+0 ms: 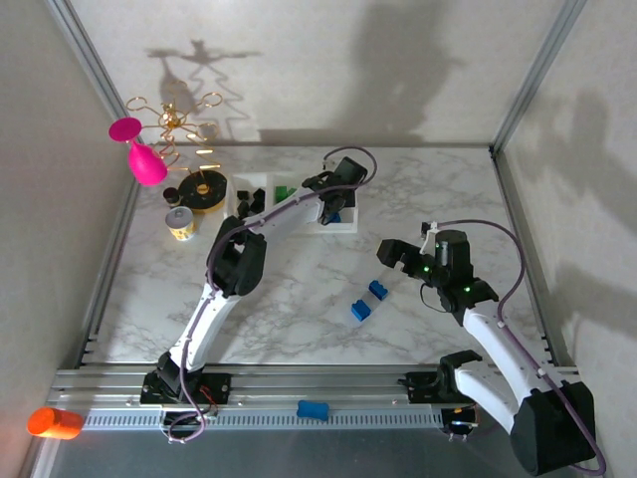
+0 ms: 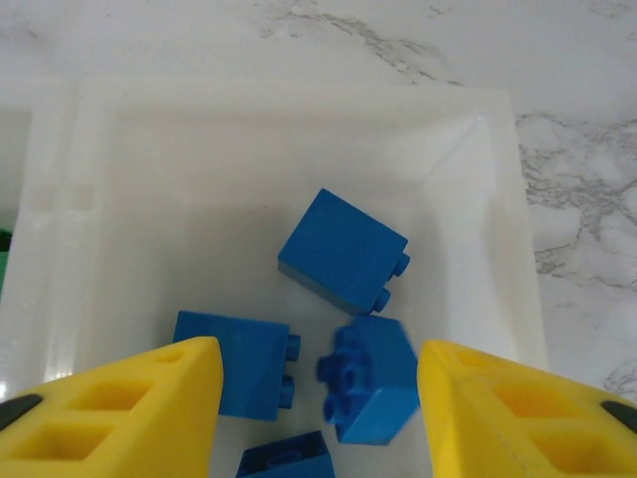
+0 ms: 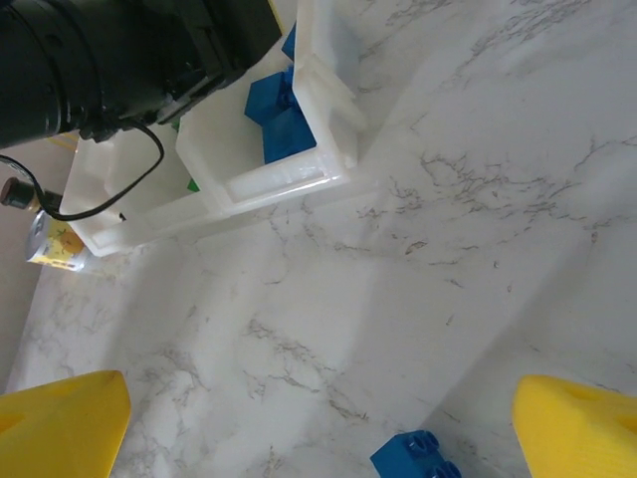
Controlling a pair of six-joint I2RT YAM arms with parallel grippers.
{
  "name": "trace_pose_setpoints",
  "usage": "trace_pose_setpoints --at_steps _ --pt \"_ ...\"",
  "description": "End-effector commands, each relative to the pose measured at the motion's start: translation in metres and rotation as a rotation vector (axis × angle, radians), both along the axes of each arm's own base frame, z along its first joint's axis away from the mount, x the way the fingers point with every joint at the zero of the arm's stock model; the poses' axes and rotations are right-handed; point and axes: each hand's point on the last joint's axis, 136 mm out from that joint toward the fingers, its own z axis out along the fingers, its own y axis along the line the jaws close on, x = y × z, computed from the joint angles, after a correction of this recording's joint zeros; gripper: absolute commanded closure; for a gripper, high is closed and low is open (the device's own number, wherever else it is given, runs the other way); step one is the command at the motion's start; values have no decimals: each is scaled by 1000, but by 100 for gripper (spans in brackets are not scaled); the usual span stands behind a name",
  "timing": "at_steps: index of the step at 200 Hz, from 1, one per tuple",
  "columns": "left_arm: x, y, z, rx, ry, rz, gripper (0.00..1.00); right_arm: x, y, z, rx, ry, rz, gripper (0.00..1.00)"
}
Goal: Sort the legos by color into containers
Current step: Place the lego in the container.
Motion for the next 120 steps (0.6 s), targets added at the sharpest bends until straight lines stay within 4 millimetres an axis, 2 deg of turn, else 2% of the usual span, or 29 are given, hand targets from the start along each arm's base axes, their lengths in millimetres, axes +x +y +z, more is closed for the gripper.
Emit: trace_pose_setpoints --at_steps 1,32,56,104,120 --pt "-1 3 33 -19 -25 -10 45 4 1 10 -20 -22 6 1" --pt "-14 1 64 -78 -51 -41 46 1 -1 1 -38 27 -2 1" --pt "-35 2 81 -119 -65 -72 45 -3 -2 -11 -54 70 3 1" --pt "-98 15 95 -208 -77 -110 44 -15 -2 -32 -80 163 18 1" --pt "-119 20 92 -226 -69 -133 44 -18 -1 -37 -98 192 31 1"
